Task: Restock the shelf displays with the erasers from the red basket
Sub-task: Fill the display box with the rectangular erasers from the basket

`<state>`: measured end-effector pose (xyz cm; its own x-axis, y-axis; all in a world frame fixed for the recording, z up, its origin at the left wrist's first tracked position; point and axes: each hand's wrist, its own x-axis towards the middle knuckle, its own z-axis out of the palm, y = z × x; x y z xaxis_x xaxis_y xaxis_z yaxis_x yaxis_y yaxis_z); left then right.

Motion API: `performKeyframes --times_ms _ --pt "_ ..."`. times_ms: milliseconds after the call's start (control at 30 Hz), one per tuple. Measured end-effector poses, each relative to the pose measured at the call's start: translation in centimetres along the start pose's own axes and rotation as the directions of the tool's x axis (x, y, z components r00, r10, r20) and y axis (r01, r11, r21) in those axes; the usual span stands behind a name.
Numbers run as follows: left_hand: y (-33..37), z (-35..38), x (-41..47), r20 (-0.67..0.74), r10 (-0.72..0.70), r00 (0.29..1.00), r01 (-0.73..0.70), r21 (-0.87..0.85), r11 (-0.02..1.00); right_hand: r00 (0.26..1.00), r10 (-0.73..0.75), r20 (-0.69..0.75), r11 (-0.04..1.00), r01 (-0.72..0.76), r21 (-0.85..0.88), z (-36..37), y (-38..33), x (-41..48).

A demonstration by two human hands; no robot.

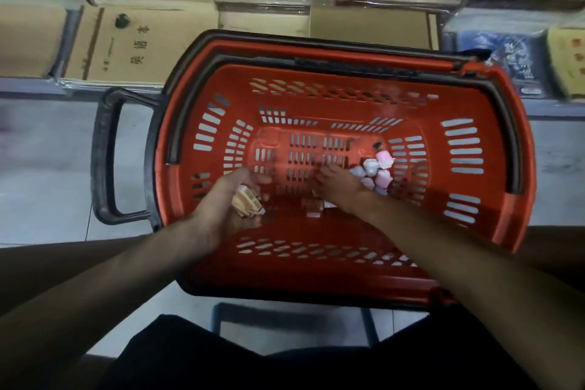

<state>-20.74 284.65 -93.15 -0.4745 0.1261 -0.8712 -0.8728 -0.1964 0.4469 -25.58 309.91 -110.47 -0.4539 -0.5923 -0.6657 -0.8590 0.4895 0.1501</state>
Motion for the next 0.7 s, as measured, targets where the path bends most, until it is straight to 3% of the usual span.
performKeyframes --times_ms 67,233,433,600,700 --pt "-0.1 0.0 0.0 -0.003 -0.007 1.0 0.006 -0.017 1.0 0.998 0.016 0.053 1.0 -0.017 0.013 0.3 -0.5 0.0" --pt "-0.7 -0.1 -0.2 -0.041 -0.02 0.999 0.02 0.002 1.0 0.999 0.031 -0.034 1.0 -0.031 0.0 -0.1 -1.5 -0.9" --pt "-1.0 -0.3 -0.3 -0.054 -0.046 0.998 0.043 -0.04 0.998 0.976 0.213 -0.039 0.955 -0.2 0.219 1.4 -3.1 0.5" --pt "-0.6 -0.2 -0.5 -0.035 -0.002 0.999 0.001 -0.054 0.999 0.95 0.261 -0.171 0.962 -0.241 0.128 1.6 -3.4 0.5" --pt "0.2 0.2 -0.6 -0.036 0.023 0.999 -0.026 -0.083 0.996 0.949 0.261 -0.178 0.962 -0.24 0.127 1.2 -3.5 0.3"
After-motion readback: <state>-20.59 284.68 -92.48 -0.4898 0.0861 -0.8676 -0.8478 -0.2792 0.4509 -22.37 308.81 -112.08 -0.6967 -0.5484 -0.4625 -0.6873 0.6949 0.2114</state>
